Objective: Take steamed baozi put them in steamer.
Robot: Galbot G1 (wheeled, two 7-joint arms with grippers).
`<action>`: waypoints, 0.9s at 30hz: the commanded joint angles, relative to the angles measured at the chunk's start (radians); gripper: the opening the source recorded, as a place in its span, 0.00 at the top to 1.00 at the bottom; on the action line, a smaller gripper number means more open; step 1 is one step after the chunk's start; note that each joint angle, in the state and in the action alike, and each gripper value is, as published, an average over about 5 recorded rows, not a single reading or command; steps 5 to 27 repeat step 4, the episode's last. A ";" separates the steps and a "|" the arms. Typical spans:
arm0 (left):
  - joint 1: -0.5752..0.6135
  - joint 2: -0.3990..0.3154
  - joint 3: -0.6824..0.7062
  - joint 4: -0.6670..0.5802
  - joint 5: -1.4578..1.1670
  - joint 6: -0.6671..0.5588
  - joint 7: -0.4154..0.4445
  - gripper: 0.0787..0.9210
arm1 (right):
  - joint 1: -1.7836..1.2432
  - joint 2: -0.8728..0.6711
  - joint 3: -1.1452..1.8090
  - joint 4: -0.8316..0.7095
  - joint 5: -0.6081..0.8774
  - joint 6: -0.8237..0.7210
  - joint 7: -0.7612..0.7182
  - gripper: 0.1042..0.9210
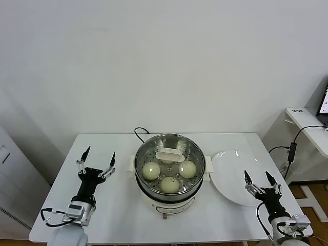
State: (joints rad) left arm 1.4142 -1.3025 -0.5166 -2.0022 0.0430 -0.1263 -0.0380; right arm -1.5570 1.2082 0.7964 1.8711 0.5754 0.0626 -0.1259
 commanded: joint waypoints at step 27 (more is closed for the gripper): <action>0.038 -0.014 -0.057 0.065 -0.094 -0.093 0.047 0.12 | 0.002 0.013 -0.003 0.005 -0.010 0.000 -0.009 0.12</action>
